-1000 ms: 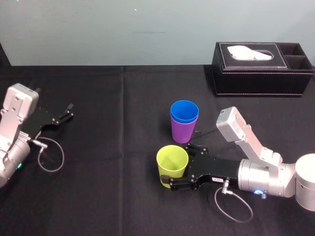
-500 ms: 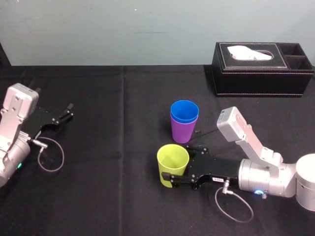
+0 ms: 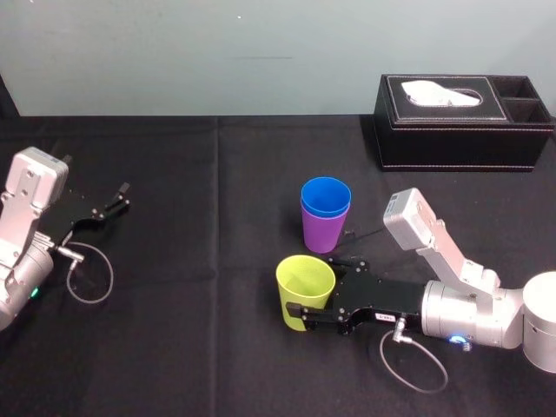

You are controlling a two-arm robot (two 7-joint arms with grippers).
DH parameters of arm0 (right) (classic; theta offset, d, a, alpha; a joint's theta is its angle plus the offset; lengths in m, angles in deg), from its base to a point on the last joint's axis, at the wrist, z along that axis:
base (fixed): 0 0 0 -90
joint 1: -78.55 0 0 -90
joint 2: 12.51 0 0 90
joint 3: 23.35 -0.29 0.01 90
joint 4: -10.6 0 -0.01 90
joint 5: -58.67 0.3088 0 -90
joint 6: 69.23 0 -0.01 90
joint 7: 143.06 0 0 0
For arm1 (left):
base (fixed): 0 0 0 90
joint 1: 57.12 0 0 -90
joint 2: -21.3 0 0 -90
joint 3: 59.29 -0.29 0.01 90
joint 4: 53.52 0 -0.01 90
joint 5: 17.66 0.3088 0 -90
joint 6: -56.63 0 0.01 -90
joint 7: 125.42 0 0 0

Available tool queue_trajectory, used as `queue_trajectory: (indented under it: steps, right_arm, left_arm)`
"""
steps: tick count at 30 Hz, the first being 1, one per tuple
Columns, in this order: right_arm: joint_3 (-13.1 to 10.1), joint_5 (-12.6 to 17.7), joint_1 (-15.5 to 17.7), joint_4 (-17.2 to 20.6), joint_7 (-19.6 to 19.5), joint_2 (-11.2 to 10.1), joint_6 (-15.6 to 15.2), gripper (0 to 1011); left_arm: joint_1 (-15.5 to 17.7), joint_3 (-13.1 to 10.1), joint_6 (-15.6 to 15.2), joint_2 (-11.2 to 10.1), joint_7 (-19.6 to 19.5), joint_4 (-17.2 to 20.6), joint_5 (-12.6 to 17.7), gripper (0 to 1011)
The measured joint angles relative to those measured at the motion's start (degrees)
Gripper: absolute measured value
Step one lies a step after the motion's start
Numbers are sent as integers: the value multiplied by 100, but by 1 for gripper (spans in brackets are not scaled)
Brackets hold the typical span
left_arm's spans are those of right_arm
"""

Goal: Stack the three plastic cups sequentially using one hand.

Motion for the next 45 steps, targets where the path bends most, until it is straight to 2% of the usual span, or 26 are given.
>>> queue_trajectory:
  steps: [18, 22, 29, 37, 45]
  right_arm:
    - [0, 4, 0, 0, 0, -1, 0, 729]
    - [21, -3, 28, 83, 0, -56, -37, 729]
    - [-77, 60, 165, 438, -35, -245, -117, 729]
    - [-361, 232, 336, 1047, -235, -562, -333, 729]
    - [-592, 379, 338, 1452, -349, -762, -505, 729]
  left_arm:
    - [0, 0, 0, 0, 0, 0, 0, 1011]
    - [0, 0, 0, 0, 0, 0, 0, 1011]
    - [0, 0, 0, 0, 0, 0, 0, 1011]
    - [0, 0, 0, 0, 0, 0, 0, 1011]
    - [0, 0, 0, 0, 0, 0, 0, 1011]
